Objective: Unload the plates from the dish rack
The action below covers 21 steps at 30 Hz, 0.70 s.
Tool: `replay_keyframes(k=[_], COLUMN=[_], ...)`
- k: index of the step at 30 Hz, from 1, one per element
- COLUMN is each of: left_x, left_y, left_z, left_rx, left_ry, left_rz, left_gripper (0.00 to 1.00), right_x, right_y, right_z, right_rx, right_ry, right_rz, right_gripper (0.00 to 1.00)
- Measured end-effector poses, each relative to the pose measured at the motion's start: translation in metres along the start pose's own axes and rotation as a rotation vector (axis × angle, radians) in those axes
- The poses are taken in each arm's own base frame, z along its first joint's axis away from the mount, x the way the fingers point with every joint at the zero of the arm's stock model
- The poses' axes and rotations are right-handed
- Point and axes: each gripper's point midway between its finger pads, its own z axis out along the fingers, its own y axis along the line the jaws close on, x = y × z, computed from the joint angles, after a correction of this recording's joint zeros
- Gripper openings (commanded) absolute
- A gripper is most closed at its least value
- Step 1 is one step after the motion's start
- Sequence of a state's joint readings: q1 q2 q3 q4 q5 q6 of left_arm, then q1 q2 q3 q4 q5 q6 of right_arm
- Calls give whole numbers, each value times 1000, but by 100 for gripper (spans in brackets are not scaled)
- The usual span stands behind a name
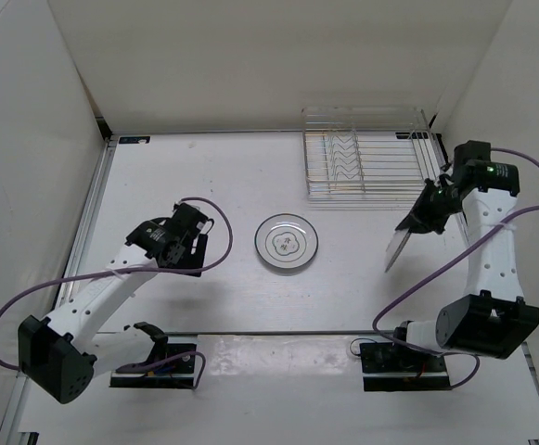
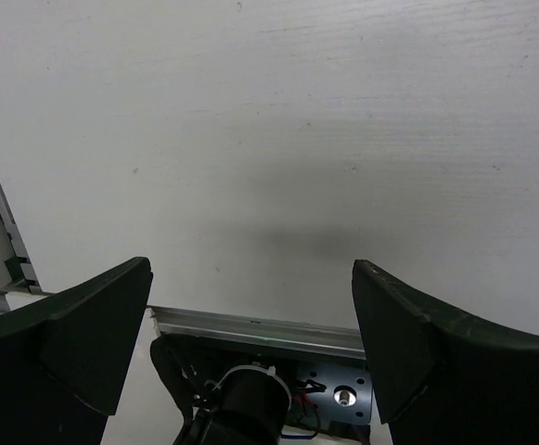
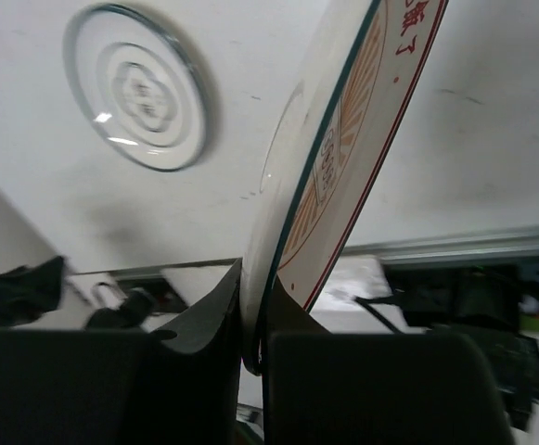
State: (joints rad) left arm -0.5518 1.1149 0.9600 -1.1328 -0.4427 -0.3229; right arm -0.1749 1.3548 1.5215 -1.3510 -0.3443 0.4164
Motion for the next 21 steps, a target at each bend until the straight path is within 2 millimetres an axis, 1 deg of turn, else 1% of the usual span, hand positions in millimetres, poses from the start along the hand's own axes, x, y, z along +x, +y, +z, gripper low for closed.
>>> replay_keyframes(k=[3, 8, 10, 11, 12, 14, 16, 19, 21], left_x=[4, 6, 9, 11, 13, 15, 17, 18, 18], left_y=[0, 3, 4, 5, 5, 6, 7, 8, 8], left_z=[0, -3, -3, -3, -3, -2, -2, -2, -2], left_rx=[9, 14, 12, 10, 8, 6, 4, 1, 0], left_ry=[-3, -15, -15, -9, -5, -2, 2, 8, 10], left_rz=[8, 11, 11, 14, 15, 15, 11, 8, 9], left_gripper=[100, 100, 100, 100, 100, 100, 100, 100, 100], right_x=[8, -5, -9, -8, -5, 10, 22, 26, 28], right_y=[-28, -58, -68, -74, -82, -100, -115, -124, -129], right_z=[11, 20, 30, 37, 46, 63, 69, 77, 83], right_rx=[130, 304, 361, 386, 417, 483, 572, 663, 726], right_ry=[26, 20, 43, 59, 87, 174, 261, 328, 356], right_rz=[-44, -94, -104, -109, -111, -101, -95, -93, -101], right_gripper=[0, 0, 0, 0, 0, 0, 0, 0, 3])
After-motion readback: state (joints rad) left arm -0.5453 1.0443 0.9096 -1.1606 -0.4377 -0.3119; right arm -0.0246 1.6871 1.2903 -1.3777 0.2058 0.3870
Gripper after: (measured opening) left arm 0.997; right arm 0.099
